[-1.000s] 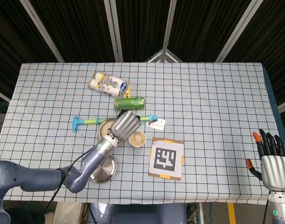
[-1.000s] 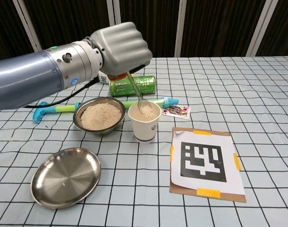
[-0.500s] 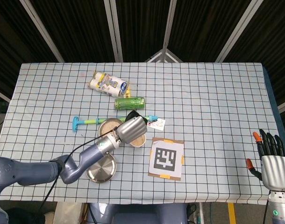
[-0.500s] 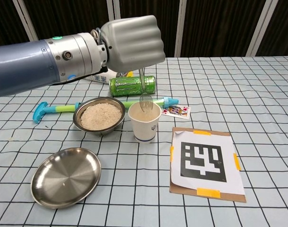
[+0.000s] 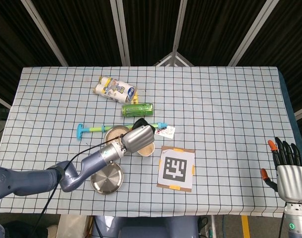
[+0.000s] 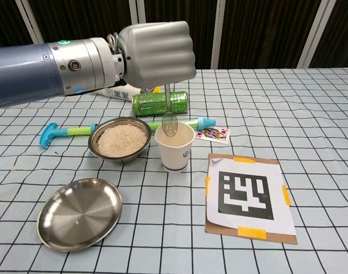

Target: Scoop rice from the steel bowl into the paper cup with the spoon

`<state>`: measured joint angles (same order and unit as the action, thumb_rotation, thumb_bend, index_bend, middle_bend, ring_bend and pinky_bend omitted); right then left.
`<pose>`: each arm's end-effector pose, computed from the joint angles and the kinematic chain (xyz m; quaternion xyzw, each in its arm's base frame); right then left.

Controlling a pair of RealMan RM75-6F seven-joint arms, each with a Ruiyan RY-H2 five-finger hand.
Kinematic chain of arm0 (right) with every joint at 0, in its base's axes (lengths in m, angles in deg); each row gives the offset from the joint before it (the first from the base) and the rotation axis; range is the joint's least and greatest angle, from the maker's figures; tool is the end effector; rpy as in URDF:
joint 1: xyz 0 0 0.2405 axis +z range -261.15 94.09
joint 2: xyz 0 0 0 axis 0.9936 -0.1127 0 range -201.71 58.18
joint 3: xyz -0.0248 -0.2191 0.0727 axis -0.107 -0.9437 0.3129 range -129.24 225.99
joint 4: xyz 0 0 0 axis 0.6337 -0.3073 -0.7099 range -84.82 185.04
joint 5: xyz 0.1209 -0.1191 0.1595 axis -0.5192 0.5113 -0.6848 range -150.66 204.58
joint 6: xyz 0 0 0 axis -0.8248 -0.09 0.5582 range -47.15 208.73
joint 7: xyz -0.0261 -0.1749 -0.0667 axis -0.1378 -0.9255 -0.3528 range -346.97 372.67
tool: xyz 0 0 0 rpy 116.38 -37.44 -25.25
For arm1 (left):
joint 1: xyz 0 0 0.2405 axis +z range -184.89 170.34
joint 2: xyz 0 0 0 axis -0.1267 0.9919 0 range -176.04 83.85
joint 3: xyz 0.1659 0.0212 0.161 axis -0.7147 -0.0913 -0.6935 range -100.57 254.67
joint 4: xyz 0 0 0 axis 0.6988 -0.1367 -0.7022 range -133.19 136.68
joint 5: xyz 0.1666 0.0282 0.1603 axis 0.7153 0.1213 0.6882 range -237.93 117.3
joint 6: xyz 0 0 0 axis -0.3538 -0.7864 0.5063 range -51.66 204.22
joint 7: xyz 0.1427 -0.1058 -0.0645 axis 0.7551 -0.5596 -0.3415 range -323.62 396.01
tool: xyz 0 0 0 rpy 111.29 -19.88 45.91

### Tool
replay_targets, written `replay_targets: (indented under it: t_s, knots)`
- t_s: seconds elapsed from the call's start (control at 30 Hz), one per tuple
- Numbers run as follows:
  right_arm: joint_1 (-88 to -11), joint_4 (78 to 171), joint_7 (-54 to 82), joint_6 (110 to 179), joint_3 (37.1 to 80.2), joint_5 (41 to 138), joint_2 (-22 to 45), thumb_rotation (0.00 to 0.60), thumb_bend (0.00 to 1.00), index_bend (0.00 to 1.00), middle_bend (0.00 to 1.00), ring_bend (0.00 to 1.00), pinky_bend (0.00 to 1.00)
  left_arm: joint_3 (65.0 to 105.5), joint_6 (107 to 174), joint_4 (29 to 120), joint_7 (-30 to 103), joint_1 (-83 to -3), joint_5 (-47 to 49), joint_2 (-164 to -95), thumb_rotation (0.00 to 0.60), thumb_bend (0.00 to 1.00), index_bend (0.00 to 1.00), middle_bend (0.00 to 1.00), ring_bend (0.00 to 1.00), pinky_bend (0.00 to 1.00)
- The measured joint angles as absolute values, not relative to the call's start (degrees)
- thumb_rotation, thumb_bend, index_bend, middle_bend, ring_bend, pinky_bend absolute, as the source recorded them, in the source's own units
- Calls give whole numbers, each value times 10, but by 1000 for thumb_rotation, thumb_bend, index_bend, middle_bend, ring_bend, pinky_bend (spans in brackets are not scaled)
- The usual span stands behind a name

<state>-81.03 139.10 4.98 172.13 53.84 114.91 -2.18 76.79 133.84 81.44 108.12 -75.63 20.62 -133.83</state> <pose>-0.2913 -0.2227 0.1291 0.5795 -0.3197 0.3957 0.6367 0.0236 0.3635 -0.0719 -0.7903 0.3531 -0.2332 0.4432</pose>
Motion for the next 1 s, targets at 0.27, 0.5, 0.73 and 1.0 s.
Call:
replay_targets:
  t_s: [0.27, 0.5, 0.73, 1.0]
  knots:
    - [-810, 1391, 49, 1722, 538, 1150, -21, 600, 383, 0, 0, 0, 0, 780, 1333, 817, 1084, -747, 205, -1340, 600, 480, 578, 988, 994, 1000]
    - [-810, 1391, 50, 1721, 538, 1149, -22, 600, 383, 0, 0, 0, 0, 796, 1348, 821, 1071, -728, 192, -1346, 600, 480, 578, 988, 994, 1000]
    - [-810, 1391, 49, 1721, 538, 1149, -22, 600, 383, 0, 0, 0, 0, 803, 1352, 834, 1067, -712, 179, -1345, 600, 480, 579, 988, 994, 1000]
    - [-811, 1392, 47, 1721, 538, 1148, -22, 600, 383, 0, 0, 0, 0, 834, 1398, 896, 1018, -654, 91, -1347, 600, 478, 578, 988, 994, 1000]
